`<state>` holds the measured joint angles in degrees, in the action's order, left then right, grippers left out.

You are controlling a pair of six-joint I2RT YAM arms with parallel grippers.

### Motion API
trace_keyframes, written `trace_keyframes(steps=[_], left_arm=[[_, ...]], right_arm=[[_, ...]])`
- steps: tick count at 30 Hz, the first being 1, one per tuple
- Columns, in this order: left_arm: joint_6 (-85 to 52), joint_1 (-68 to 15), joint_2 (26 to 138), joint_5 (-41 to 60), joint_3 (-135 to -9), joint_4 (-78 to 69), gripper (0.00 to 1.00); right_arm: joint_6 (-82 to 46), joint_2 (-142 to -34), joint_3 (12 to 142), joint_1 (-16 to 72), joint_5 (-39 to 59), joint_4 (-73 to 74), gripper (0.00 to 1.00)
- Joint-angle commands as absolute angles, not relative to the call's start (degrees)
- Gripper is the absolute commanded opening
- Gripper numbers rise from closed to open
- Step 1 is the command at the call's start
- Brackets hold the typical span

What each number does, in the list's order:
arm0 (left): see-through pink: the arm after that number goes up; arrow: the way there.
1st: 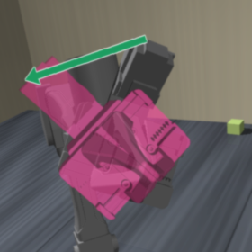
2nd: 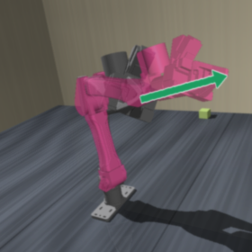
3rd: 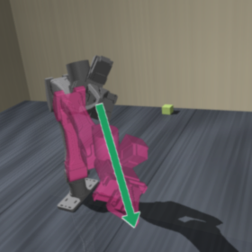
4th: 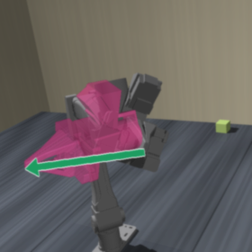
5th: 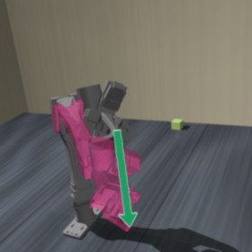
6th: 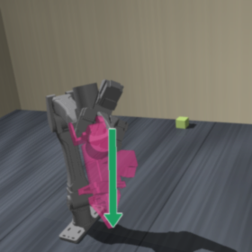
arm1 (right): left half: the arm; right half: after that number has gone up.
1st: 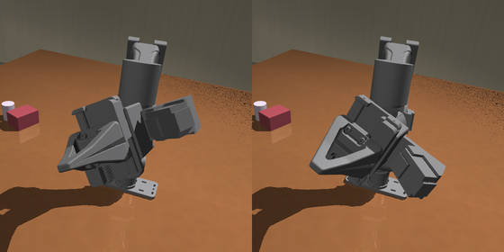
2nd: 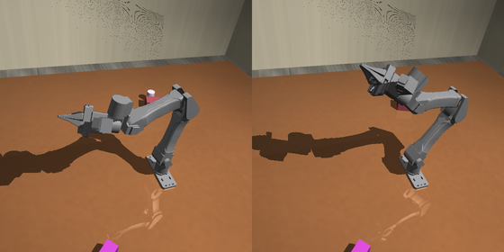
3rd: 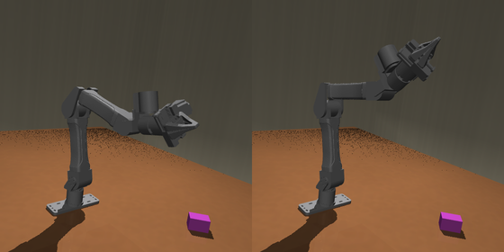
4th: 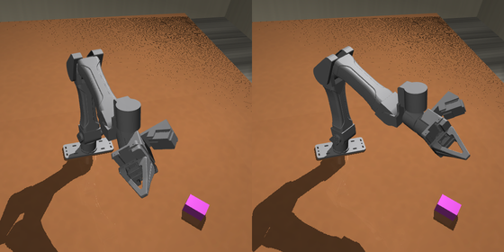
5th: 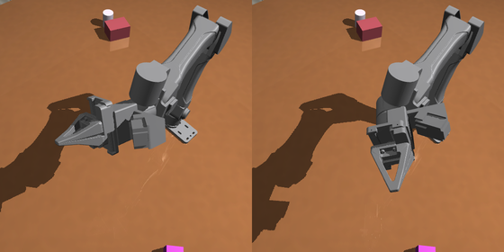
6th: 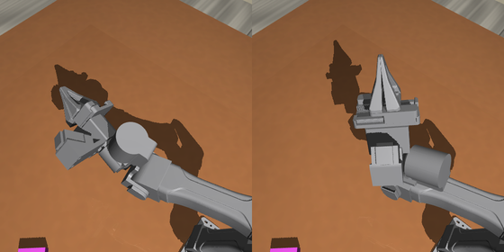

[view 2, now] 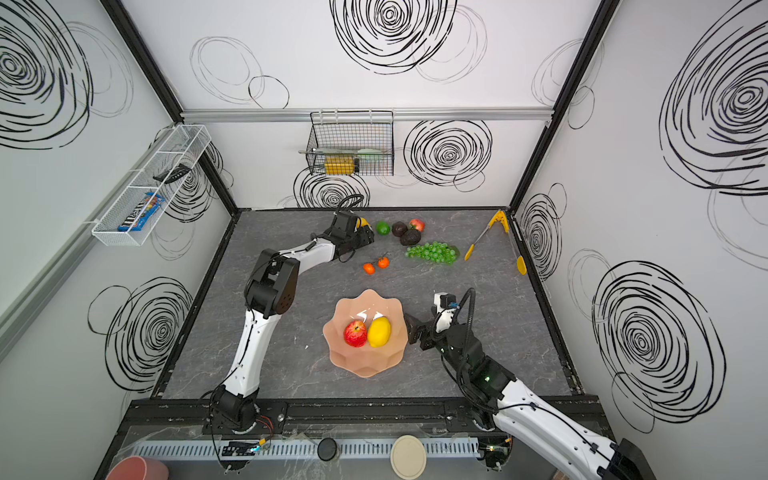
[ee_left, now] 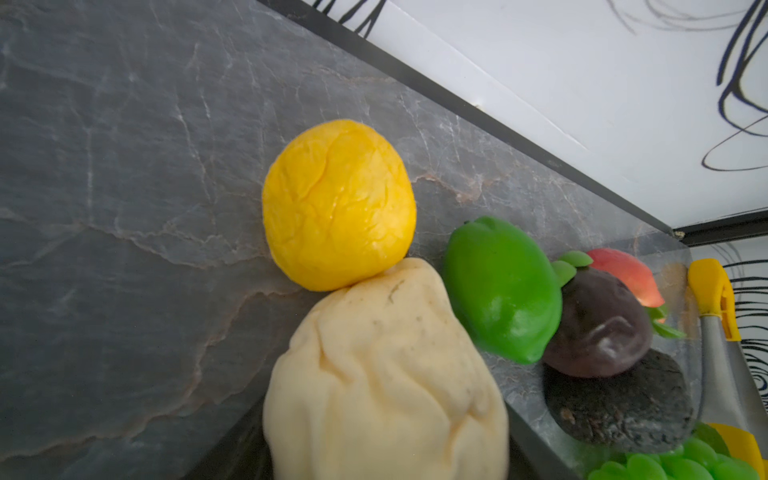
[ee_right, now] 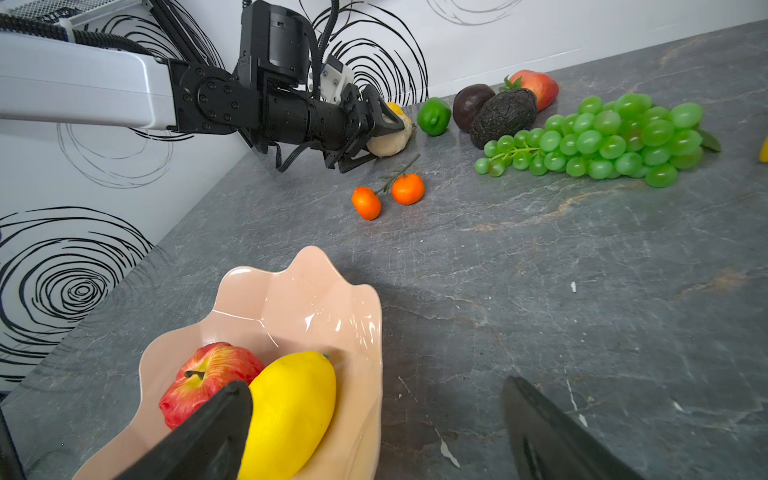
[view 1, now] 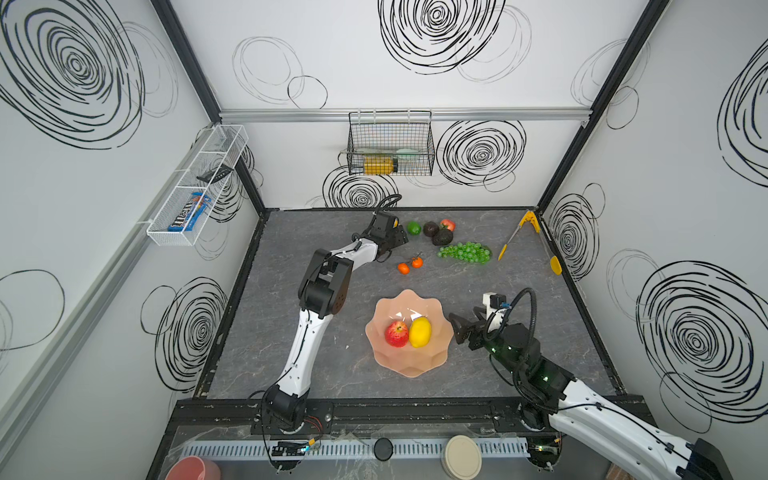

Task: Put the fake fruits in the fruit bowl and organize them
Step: 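Reach the left gripper to the pale fruit while the right gripper withdraws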

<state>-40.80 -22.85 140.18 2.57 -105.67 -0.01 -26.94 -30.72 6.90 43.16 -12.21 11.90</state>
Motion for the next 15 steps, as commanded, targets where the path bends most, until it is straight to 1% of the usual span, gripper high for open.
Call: trace_keyframes(steps=[1, 3, 7, 15], left_arm=[[-41.6, -22.2, 141.2, 2.5, -107.1, -0.4, 0.69], [-41.4, -22.2, 140.7, 2.6, -106.8, -0.4, 0.66], [-41.2, -22.5, 137.9, 2.1, -104.0, -1.4, 0.64], [-40.3, -23.1, 126.5, 1.6, -90.6, -7.4, 0.63]], right_arm=[[-27.1, -31.3, 6.6, 42.9, -12.5, 14.1, 0.97], [-27.1, -31.6, 6.6, 42.8, -12.6, 14.3, 0.97], [-27.0, -32.4, 6.8, 42.9, -12.7, 14.3, 0.97], [-27.1, -33.1, 6.6, 42.8, -12.8, 14.8, 0.97]])
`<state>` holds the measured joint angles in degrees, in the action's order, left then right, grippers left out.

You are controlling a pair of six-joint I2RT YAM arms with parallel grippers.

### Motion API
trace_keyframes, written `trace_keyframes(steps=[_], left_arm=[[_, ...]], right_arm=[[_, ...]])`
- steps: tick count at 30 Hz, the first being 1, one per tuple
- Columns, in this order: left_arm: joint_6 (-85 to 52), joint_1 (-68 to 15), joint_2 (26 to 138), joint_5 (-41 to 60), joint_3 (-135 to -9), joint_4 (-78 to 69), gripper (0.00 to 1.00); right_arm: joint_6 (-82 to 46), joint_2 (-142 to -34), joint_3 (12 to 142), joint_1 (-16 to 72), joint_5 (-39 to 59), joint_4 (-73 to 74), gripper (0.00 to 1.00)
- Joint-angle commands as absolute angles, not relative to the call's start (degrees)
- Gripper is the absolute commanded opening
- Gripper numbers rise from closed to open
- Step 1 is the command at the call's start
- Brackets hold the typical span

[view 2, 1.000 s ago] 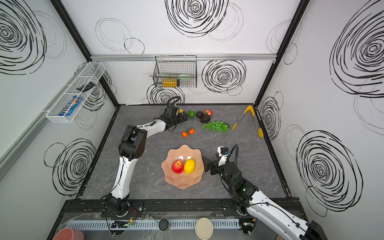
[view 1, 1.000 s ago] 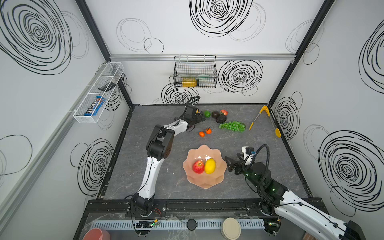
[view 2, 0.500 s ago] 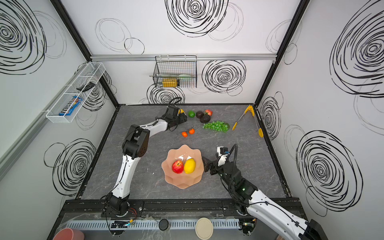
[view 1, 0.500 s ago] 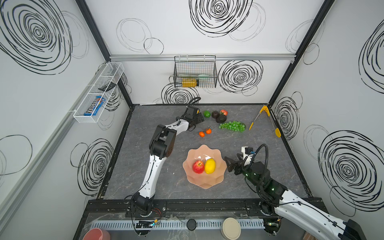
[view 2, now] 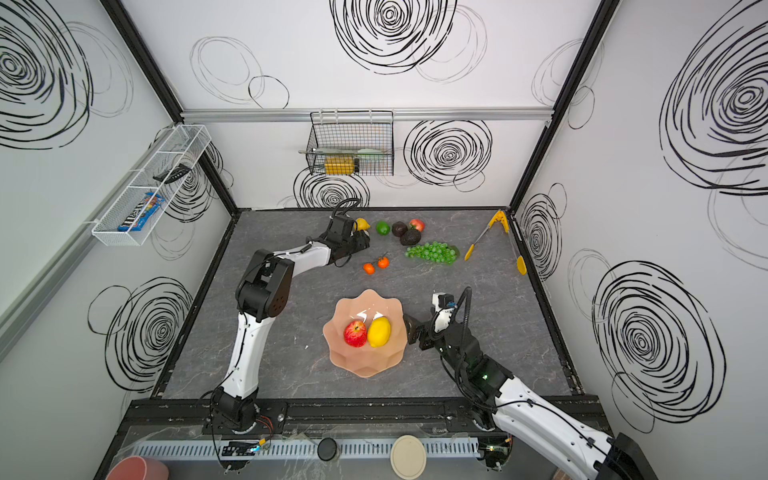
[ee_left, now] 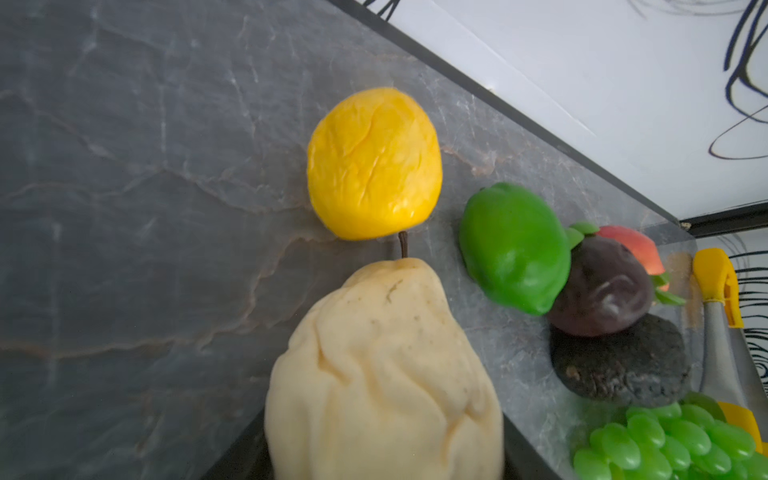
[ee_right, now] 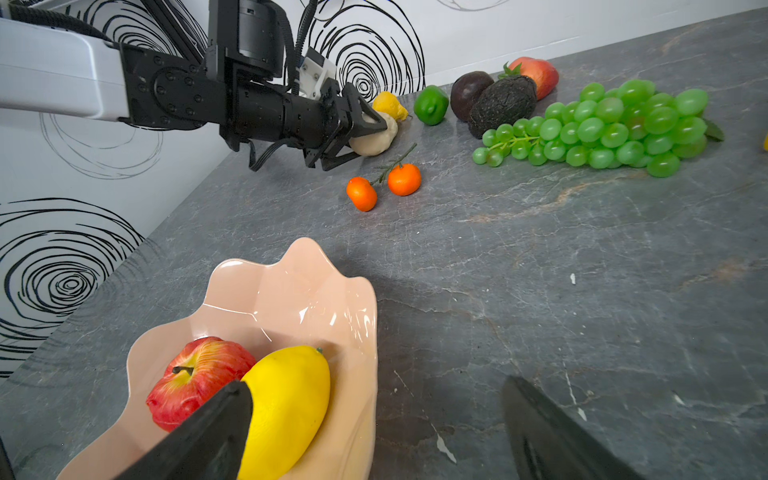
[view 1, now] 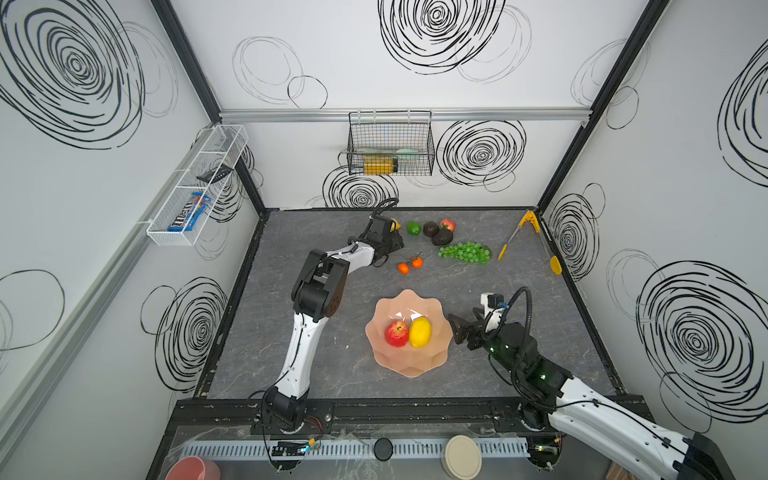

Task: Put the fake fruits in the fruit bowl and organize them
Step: 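Reach the left gripper to the pale fruit while the right gripper withdraws, then carry the pale fruit to the bowl while the right gripper approaches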

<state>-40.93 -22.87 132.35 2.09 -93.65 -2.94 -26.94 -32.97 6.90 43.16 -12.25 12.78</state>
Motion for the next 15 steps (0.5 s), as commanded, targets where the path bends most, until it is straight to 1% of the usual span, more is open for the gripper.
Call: trace_keyframes(steps=[1, 4, 10, 15], left_arm=[[-40.0, -23.3, 124.4, 1.7, -88.4, -8.4, 0.63], [-39.3, -23.7, 118.0, 2.6, -81.2, -11.6, 0.63], [-36.5, -24.7, 101.7, 4.5, -64.8, -18.2, 0.62], [-31.7, -28.4, 85.6, 3.6, -50.4, -22.8, 0.62]], right_arm=[[-27.0, -33.3, 6.7, 42.8, -12.8, 14.8, 0.97], [-27.2, -33.6, 6.8, 42.8, -13.0, 14.8, 0.97], [-28.0, -34.1, 7.0, 42.5, -12.5, 14.9, 0.97], [-31.5, -35.5, 16.0, 39.9, -14.8, 5.0, 0.97]])
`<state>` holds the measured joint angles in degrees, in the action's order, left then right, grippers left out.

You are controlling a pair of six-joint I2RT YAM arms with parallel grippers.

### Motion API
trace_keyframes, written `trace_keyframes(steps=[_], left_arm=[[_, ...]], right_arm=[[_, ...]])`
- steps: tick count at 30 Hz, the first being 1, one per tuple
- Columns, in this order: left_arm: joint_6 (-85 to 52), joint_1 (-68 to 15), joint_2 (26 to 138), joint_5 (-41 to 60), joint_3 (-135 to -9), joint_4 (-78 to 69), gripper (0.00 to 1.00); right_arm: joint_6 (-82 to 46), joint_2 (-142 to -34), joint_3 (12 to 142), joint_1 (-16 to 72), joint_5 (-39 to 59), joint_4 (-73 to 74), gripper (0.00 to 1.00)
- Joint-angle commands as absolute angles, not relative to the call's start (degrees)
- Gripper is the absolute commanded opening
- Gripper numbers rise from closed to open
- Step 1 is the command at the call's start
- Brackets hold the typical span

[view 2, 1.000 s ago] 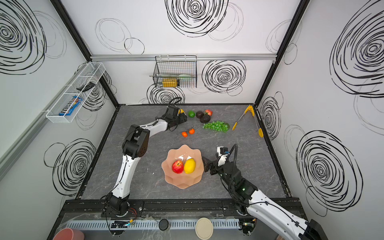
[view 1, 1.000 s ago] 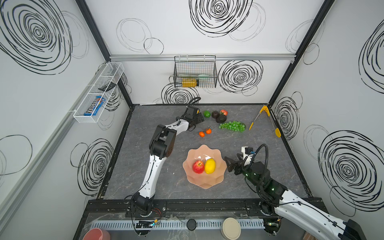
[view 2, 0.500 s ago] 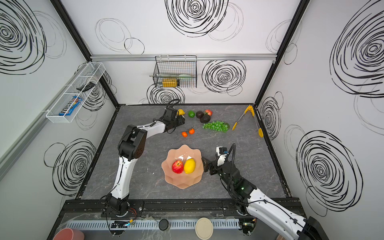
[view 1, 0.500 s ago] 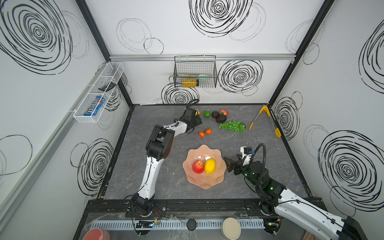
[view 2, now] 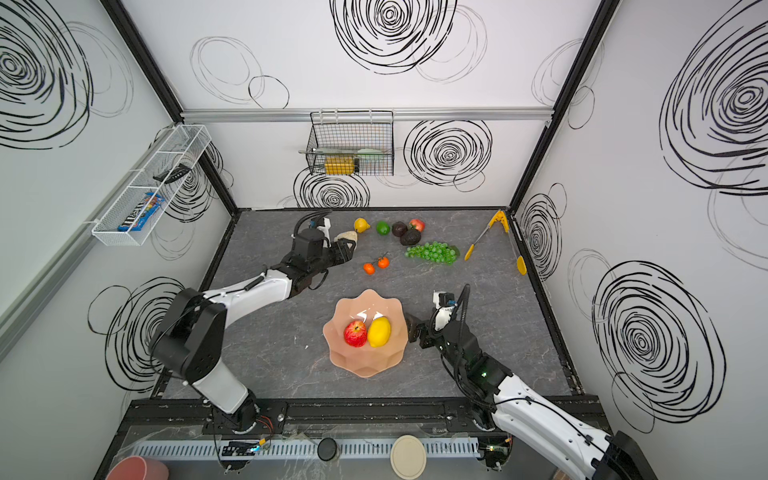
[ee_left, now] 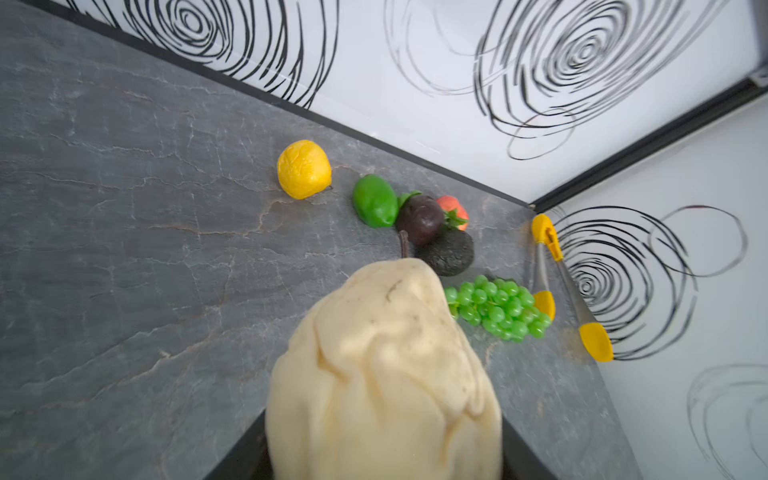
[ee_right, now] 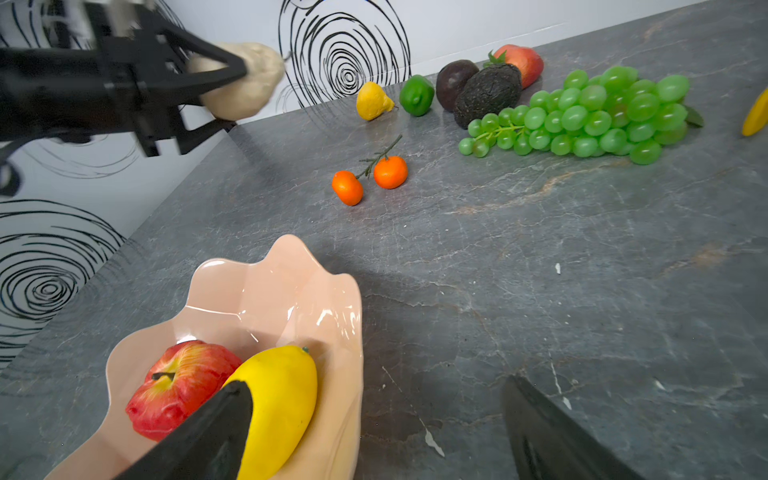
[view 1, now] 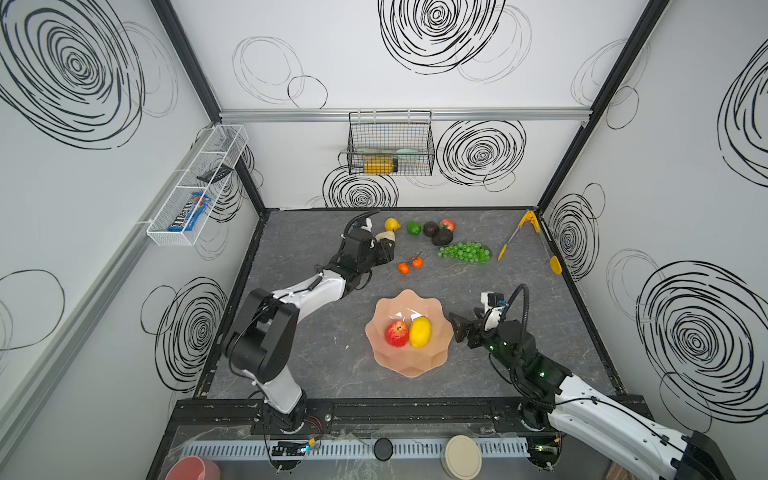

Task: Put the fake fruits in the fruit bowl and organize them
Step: 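Carry the pale fruit to the bowl while the right gripper approaches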

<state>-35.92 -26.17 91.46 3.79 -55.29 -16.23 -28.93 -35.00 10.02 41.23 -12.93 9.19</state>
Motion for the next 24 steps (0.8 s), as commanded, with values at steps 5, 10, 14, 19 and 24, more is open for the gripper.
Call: trace_keyframes(steps=[5, 10, 14, 19, 24], left_arm=[[-25.6, -35.7, 72.4, 0.6, -37.8, -29.2, 0.62], [-18.3, -45.0, 63.2, -5.4, -27.4, -38.4, 0.62], [-12.1, -50.0, 59.9, -8.0, -22.9, -42.4, 0.62], [-5.2, -55.1, 57.7, -9.6, -17.0, -51.8, 0.61], [-2.0, -56.9, 58.2, -8.7, -14.3, -56.7, 0.61]], right_arm=[[-33.7, -40.2, 26.4, 36.9, -7.7, -1.8, 0.97], [-42.8, -43.1, 33.9, 34.4, 6.4, -4.3, 0.97], [-48.1, -42.4, 34.5, 34.6, 15.9, 3.1, 0.97], [-47.1, -45.3, 37.1, 39.1, 17.2, 2.1, 0.97], [-45.3, -48.8, 38.3, 49.0, 12.2, 3.5, 0.97]])
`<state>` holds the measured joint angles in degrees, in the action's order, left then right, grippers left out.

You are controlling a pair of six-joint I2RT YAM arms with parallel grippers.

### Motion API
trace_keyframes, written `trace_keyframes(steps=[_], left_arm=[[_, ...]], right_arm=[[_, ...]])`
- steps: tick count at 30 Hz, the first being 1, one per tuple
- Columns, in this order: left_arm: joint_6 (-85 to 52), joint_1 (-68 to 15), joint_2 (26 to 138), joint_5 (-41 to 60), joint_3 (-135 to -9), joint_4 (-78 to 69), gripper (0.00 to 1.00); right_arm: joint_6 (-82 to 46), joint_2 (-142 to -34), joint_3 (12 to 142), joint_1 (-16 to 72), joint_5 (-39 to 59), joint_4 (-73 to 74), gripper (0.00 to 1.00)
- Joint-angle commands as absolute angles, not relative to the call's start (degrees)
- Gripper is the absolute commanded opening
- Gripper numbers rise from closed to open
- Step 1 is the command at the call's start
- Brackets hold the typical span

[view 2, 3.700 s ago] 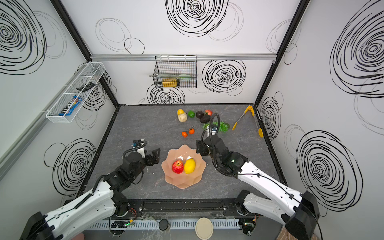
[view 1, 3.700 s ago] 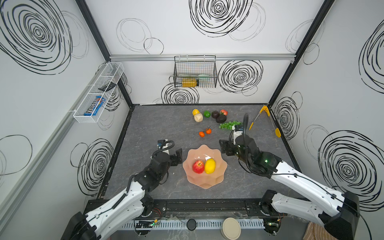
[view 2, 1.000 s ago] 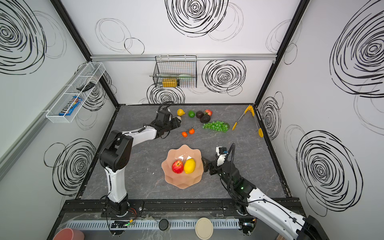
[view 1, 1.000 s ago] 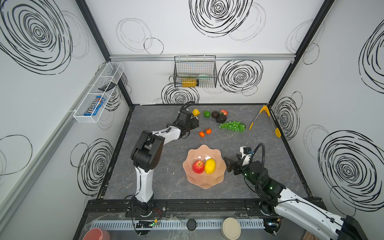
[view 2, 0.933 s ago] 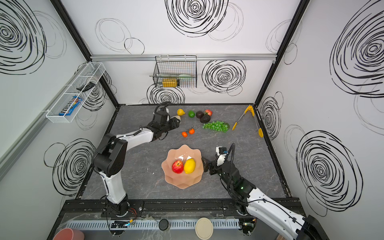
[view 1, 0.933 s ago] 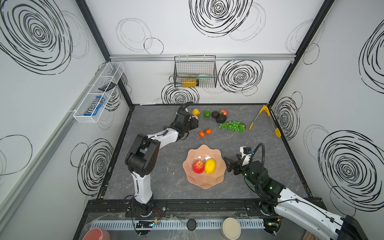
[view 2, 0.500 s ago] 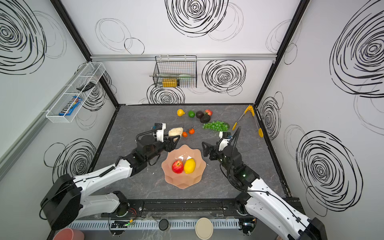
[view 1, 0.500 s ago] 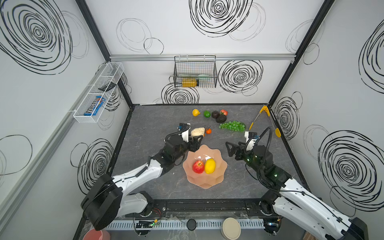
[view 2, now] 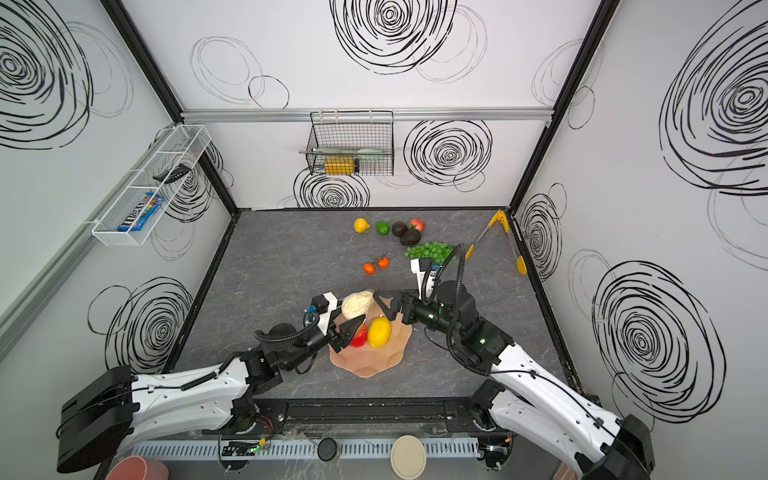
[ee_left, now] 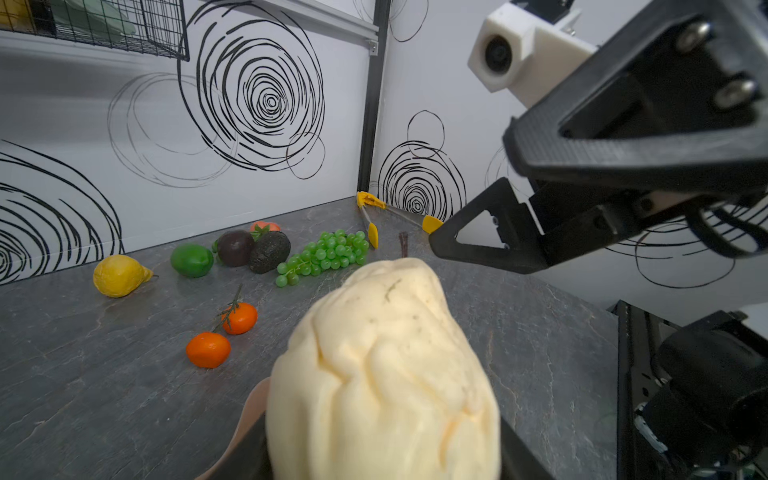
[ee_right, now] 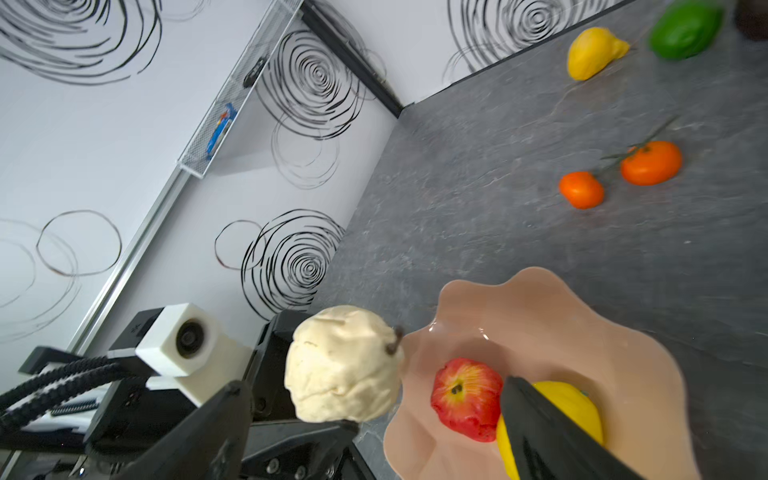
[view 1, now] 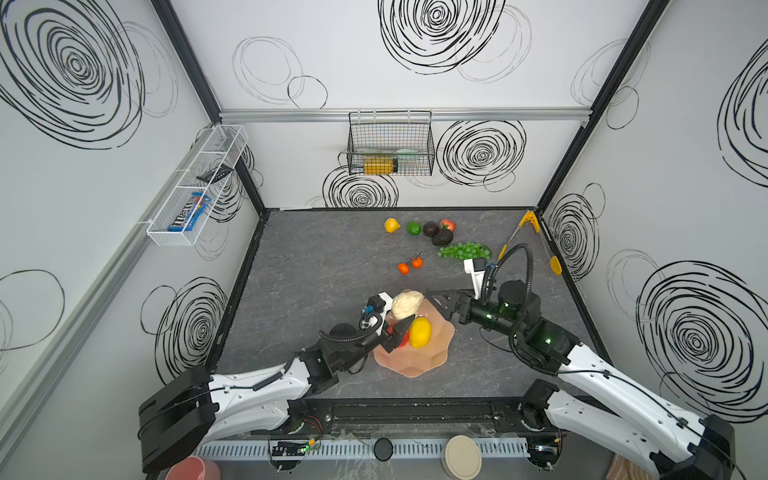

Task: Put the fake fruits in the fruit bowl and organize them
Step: 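Carry the pale fruit to the bowl while the right gripper approaches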

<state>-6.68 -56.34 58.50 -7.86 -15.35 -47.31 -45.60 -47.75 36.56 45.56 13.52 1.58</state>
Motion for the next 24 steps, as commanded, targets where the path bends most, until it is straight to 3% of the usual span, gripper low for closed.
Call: trace_keyframes(steps=[1, 18, 24], left_arm=[[-1.9, -57.1, 58.1, -8.3, -13.9, -57.6, 0.61], [-2.3, -57.7, 59.8, 2.5, -11.5, -63.0, 0.62], [-2.1, -57.7, 60.7, 2.9, -11.6, -63.3, 0.63]], right_arm=[[-45.5, -49.5, 38.3, 49.8, 11.8, 3.6, 0.97], [-45.1, -54.3, 38.2, 52.5, 17.4, 7.9, 1.00], [-45.2, -53.7, 37.8, 52.7, 17.8, 8.7, 0.89]])
